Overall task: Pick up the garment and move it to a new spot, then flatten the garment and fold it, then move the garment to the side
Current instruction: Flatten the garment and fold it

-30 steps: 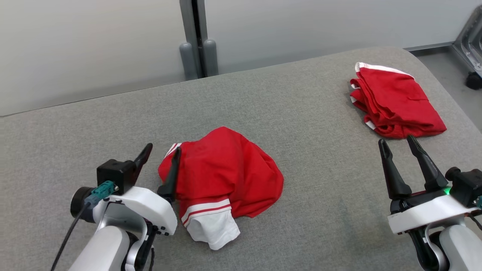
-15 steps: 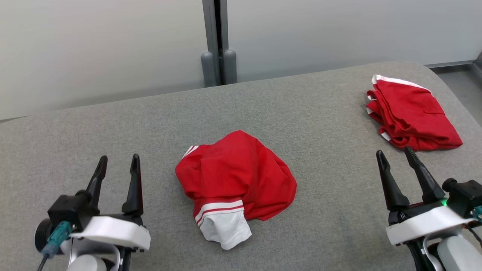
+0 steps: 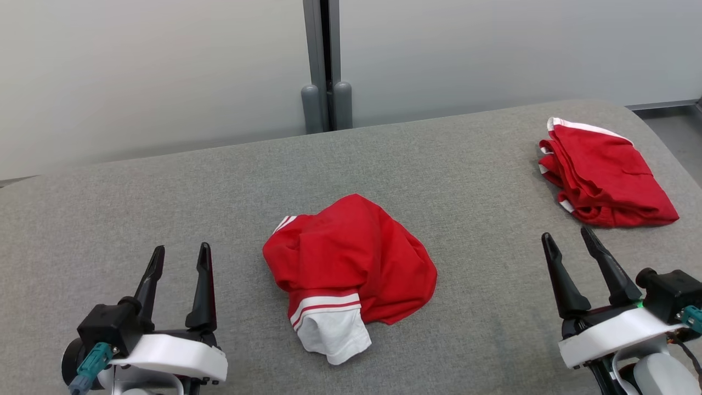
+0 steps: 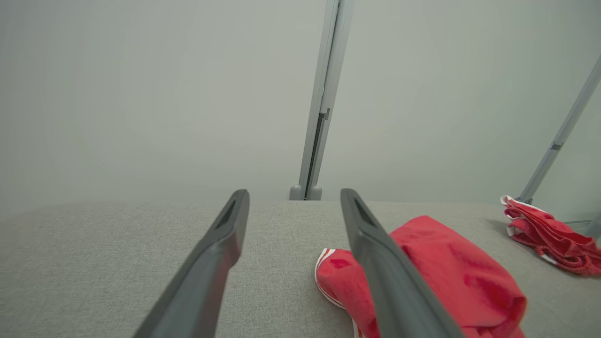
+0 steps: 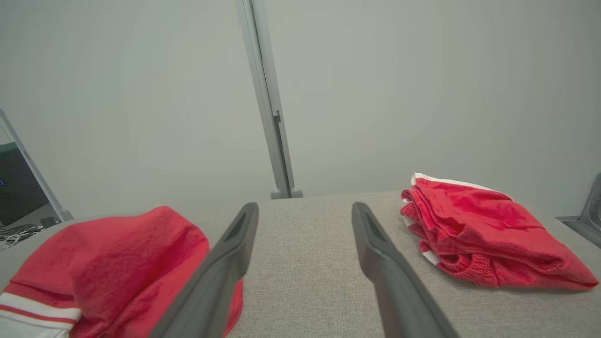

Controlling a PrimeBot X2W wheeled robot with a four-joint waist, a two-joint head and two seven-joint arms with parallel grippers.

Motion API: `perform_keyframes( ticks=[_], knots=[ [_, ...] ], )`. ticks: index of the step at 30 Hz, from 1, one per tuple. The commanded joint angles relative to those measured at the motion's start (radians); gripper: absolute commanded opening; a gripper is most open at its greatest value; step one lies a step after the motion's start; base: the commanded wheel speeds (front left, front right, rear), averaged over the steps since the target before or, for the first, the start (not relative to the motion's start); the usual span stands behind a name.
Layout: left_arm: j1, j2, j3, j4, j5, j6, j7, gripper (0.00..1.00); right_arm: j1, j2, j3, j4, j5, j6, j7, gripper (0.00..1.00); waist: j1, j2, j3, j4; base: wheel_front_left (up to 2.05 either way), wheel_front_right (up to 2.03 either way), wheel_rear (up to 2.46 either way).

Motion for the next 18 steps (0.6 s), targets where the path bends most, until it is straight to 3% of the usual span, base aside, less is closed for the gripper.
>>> perform_keyframes(
  ticks=[1, 7, 18],
  knots=[
    [0.000, 0.006, 0.007, -0.004, -0.007, 0.007, -0.005, 1.00, 0.004, -0.004, 0.004, 0.001, 0.008, 0.000, 0.007, 1.00, 0.0000, -0.0001, 0.006, 0.006, 0.00, 0.00, 0.00],
    [-0.014, 0.013, 0.010, -0.018, -0.008, 0.012, 0.001, 1.00, -0.022, -0.013, 0.041, 0.017, 0.037, 0.000, 0.070, 1.00, 0.0000, -0.0001, 0.029, 0.044, 0.00, 0.00, 0.00],
    [-0.050, -0.007, -0.016, -0.018, 0.001, 0.011, 0.011, 1.00, -0.155, -0.009, 0.081, 0.160, 0.116, 0.000, 0.374, 1.00, 0.0000, -0.0001, 0.078, 0.193, 0.00, 0.00, 0.00]
  ],
)
